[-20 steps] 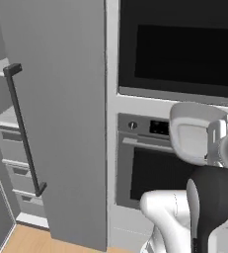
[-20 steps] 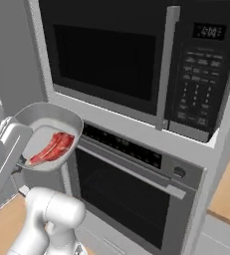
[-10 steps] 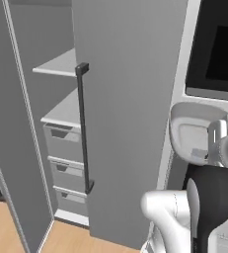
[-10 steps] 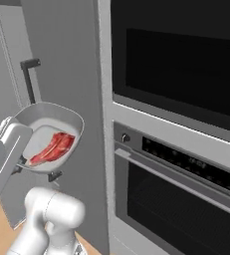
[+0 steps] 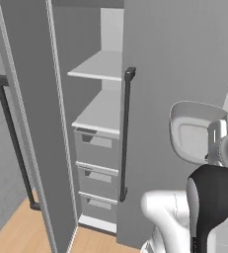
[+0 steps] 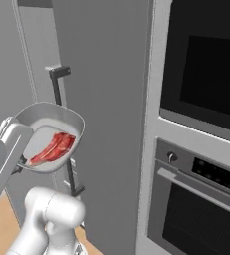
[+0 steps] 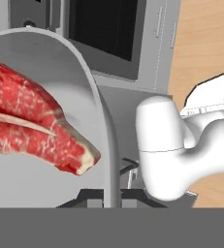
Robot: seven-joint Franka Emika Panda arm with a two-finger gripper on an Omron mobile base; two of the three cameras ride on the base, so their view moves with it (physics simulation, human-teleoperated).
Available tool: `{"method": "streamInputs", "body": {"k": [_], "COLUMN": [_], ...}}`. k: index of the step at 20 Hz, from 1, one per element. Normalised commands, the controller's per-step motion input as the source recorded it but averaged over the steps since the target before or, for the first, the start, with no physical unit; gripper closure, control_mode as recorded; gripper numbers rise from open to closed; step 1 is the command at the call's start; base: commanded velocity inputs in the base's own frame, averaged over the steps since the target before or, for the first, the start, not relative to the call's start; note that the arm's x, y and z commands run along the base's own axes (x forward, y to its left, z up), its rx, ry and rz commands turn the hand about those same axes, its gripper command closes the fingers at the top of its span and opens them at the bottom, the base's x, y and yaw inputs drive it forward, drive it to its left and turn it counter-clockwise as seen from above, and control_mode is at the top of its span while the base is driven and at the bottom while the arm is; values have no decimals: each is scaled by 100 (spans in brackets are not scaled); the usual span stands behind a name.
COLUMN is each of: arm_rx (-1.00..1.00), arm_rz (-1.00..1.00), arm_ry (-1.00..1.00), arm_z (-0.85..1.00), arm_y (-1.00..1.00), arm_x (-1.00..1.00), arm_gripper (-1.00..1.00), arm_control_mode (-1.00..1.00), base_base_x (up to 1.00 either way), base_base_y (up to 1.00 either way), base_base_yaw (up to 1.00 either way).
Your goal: Take the meat container that has the steak and place it on the second highest rack of the freezer. Then take the vegetable container that has the mushrooms and place it on the highest rack of the freezer.
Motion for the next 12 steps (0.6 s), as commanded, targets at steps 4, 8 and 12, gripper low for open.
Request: {"method": "streamInputs", "body": {"k": [4, 8, 12], "arm_rx": [0, 0, 0], "arm_rz": [0, 0, 0], "arm_ry": [0, 0, 0], "arm_z": [0, 0, 0], "arm_y": [0, 0, 0], "arm_x": [0, 0, 0], "arm_gripper": [100, 100, 100], "arm_control_mode": [100, 100, 100], "base_base_x": [19, 20, 31], "base_base_y": [49, 39, 33], "base_base_yaw": [0, 2, 4]}}
